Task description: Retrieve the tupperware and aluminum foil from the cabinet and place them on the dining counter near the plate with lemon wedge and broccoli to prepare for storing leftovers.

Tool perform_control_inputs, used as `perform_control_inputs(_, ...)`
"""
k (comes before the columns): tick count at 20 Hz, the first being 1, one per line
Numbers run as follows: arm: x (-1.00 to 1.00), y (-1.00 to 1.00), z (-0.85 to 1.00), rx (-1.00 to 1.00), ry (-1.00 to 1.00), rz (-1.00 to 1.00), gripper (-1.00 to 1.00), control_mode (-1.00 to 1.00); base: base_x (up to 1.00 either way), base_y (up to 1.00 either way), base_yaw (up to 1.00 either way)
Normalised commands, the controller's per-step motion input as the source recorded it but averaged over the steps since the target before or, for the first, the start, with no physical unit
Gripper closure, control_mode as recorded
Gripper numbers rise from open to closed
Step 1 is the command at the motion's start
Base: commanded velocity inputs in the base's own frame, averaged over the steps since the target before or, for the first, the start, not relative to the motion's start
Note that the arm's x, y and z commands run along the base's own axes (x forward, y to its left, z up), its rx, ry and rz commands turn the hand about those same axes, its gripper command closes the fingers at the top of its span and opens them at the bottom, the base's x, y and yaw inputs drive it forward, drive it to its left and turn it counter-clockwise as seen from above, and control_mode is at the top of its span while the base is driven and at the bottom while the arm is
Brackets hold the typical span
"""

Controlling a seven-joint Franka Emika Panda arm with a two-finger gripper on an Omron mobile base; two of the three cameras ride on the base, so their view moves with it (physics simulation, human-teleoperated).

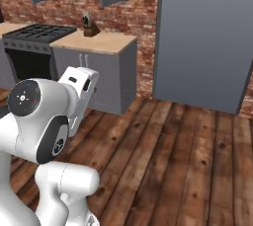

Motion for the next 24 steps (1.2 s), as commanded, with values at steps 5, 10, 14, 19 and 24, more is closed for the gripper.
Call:
perform_control_inputs(5, 0.0, 0.0, 0.0, 0.0, 0.0, 0.0, -1.0, 1.0, 1.0, 0.03, 0.04)
perform_control_inputs(10, 0.0, 0.0, 0.0, 0.0, 0.0, 0.0, -1.0, 1.0, 1.0, 0.26, 0.0)
perform_control_inputs(14, 0.0, 0.0, 0.0, 0.0, 0.0, 0.0, -1.0, 1.0, 1.0, 0.57, -0.04)
perform_control_inputs(19, 0.0, 0.0, 0.0, 0.0, 0.0, 0.0, -1.0, 1.0, 1.0, 0.97, -0.09)
perform_control_inputs(24, 0.0, 0.0, 0.0, 0.0, 0.0, 0.0, -1.0, 1.0, 1.0, 1.0, -0.06)
